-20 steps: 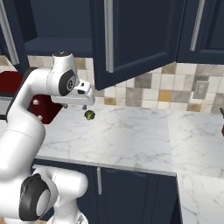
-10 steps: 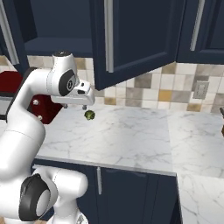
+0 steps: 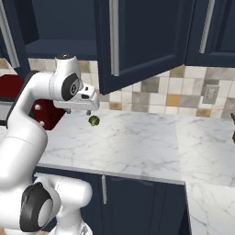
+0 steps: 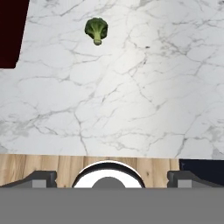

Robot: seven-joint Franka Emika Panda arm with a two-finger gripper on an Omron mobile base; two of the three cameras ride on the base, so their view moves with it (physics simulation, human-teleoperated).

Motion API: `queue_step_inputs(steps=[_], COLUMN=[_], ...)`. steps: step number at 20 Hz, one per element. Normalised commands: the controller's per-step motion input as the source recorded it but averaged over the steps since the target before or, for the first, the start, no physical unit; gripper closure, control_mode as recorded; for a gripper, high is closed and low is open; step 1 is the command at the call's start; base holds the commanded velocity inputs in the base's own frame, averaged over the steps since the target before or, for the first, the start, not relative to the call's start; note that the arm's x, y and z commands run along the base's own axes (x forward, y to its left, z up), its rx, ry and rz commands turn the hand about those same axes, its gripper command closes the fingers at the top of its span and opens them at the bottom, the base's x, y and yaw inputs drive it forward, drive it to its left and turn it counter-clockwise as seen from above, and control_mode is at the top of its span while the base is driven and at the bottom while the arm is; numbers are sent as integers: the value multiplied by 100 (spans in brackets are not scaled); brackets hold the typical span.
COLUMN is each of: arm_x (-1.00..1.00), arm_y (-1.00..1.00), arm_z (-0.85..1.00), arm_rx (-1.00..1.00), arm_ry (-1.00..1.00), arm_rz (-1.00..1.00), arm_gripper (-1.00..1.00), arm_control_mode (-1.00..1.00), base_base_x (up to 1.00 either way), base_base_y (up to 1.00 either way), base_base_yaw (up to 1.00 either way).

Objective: Close all open cabinet doors.

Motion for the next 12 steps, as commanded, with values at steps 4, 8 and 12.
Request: queue_step_inputs(steps=[4, 8, 12], arm_x=[0, 0, 0], arm_y=[0, 0, 0], arm_z=[0, 0, 0], arm_rx=[0, 0, 0], arm_ry=[0, 0, 0], arm_rz=[0, 0, 0], arm_gripper=[-100, -100, -100], arm_control_mode=[-100, -100, -100], base_base_x=[0, 0, 0], base_base_y=[0, 0, 0], base_base_yaw=[0, 0, 0])
